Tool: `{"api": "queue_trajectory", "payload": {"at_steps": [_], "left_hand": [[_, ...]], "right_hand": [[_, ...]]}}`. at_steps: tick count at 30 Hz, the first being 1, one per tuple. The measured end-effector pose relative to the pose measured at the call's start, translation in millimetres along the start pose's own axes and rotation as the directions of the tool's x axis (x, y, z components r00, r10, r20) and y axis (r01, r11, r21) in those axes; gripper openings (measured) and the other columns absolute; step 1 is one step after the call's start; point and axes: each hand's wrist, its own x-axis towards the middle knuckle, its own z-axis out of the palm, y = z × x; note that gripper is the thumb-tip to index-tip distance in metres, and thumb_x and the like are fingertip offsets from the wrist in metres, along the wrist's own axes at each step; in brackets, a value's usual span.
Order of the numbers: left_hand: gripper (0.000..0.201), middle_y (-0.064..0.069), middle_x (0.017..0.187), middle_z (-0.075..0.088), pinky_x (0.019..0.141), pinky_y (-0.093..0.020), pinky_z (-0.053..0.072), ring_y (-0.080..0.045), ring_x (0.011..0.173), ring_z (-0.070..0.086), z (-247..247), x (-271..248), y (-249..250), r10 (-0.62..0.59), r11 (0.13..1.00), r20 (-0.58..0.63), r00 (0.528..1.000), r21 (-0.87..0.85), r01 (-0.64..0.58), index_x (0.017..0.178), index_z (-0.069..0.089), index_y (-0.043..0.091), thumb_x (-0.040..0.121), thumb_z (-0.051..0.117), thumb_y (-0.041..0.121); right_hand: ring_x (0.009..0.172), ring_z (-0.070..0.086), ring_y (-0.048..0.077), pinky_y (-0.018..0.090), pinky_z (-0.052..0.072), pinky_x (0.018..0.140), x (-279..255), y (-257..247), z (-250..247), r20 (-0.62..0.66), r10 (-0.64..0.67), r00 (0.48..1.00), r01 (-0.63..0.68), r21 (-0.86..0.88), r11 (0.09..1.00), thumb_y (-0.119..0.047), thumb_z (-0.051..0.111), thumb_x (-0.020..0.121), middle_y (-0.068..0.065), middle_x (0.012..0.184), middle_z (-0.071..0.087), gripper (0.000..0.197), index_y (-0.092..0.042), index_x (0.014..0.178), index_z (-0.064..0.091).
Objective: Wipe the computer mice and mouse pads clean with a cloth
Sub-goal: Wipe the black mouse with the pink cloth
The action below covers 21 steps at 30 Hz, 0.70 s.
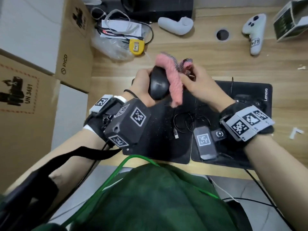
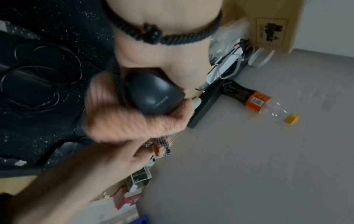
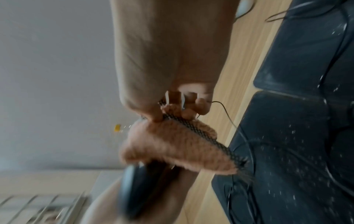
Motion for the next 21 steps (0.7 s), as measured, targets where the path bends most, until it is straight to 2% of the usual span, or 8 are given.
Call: {"api": "queue_trajectory", "payload": {"at_steps": [4, 6, 8, 10, 14, 16, 17, 21], "left_hand": [[0.037, -0.014, 0.092, 0.068, 0.058, -0.028, 0.053, -0.027, 0.065, 0.065, 5, -6, 2, -0.088, 0.985, 0.199, 0.976, 0.16, 0.056, 0.105, 0.061, 0.005, 0.096, 0.031, 0.026], [0.038, -0.012, 0.094, 0.068, 0.058, -0.026, 0.052, -0.025, 0.067, 0.065, 9, -10, 5, -0.059, 0.986, 0.2, 0.978, 0.166, 0.026, 0.101, 0.063, 0.004, 0.096, 0.031, 0.024], [0.038, -0.012, 0.094, 0.066, 0.057, -0.026, 0.052, -0.024, 0.069, 0.064, 12, -8, 6, -0.023, 0.99, 0.16, 0.987, 0.142, 0.0, 0.101, 0.062, 0.004, 0.097, 0.031, 0.027], [0.038, -0.014, 0.092, 0.063, 0.058, -0.027, 0.052, -0.025, 0.069, 0.062, 17, -4, 1, 0.01, 0.995, 0.129, 0.992, 0.095, -0.023, 0.103, 0.059, 0.004, 0.098, 0.031, 0.029], [0.041, -0.014, 0.069, 0.066, 0.05, -0.026, 0.053, -0.025, 0.052, 0.063, 30, -3, -14, 0.004, 0.999, 0.153, 0.988, 0.034, -0.009, 0.085, 0.059, 0.004, 0.098, 0.03, 0.03], [0.045, -0.016, 0.069, 0.067, 0.054, -0.028, 0.054, -0.027, 0.054, 0.065, 31, -1, -17, 0.025, 0.999, 0.13, 0.991, 0.024, -0.029, 0.084, 0.06, 0.003, 0.099, 0.028, 0.031], [0.046, -0.017, 0.072, 0.068, 0.057, -0.028, 0.054, -0.028, 0.06, 0.065, 31, 1, -18, 0.039, 0.999, 0.117, 0.992, 0.029, -0.043, 0.085, 0.06, 0.002, 0.099, 0.027, 0.031], [0.04, -0.011, 0.071, 0.064, 0.047, -0.022, 0.053, -0.023, 0.07, 0.059, 18, 13, -17, 0.134, 0.99, -0.021, 0.991, -0.035, -0.134, 0.083, 0.056, 0.008, 0.099, 0.031, 0.035]], "right_hand": [[0.095, 0.061, 0.009, 0.027, 0.048, 0.083, 8, 23, -30, -0.111, 0.131, 0.985, -0.118, 0.112, 0.987, -0.027, 0.053, 0.097, -0.004, 0.107, 0.066, 0.016, -0.024, 0.111, 0.059], [0.082, 0.061, 0.005, 0.025, 0.049, 0.073, 6, 30, -41, -0.167, 0.177, 0.97, -0.139, 0.216, 0.966, -0.026, 0.054, 0.096, -0.005, 0.097, 0.066, 0.018, -0.02, 0.113, 0.059], [0.065, 0.055, 0.0, 0.021, 0.043, 0.063, 3, 32, -48, -0.22, 0.169, 0.961, -0.109, 0.259, 0.96, -0.023, 0.054, 0.095, -0.009, 0.082, 0.061, 0.005, -0.024, 0.098, 0.058], [0.07, 0.056, -0.001, 0.02, 0.044, 0.066, 0, 28, -51, -0.23, 0.13, 0.964, -0.061, 0.288, 0.956, -0.022, 0.053, 0.096, -0.011, 0.088, 0.062, 0.007, -0.028, 0.094, 0.056], [0.092, 0.054, 0.0, 0.022, 0.044, 0.089, -10, 11, -32, -0.079, -0.006, 0.997, 0.018, 0.151, 0.988, -0.033, 0.054, 0.095, -0.019, 0.099, 0.058, 0.005, -0.037, 0.093, 0.051], [0.084, 0.053, -0.004, 0.008, 0.041, 0.076, -17, 2, -20, -0.001, -0.057, 0.998, 0.057, 0.063, 0.996, -0.034, 0.056, 0.094, -0.02, 0.092, 0.056, 0.01, -0.036, 0.089, 0.048], [0.082, 0.054, -0.001, 0.008, 0.041, 0.073, -20, 0, -17, 0.023, -0.095, 0.995, 0.094, 0.043, 0.995, -0.032, 0.058, 0.093, -0.016, 0.091, 0.057, 0.009, -0.034, 0.091, 0.049], [0.084, 0.053, 0.012, 0.026, 0.039, 0.08, -32, -10, -11, 0.195, -0.29, 0.937, 0.3, -0.025, 0.954, -0.029, 0.064, 0.086, -0.006, 0.087, 0.059, 0.012, -0.019, 0.09, 0.057]]}}
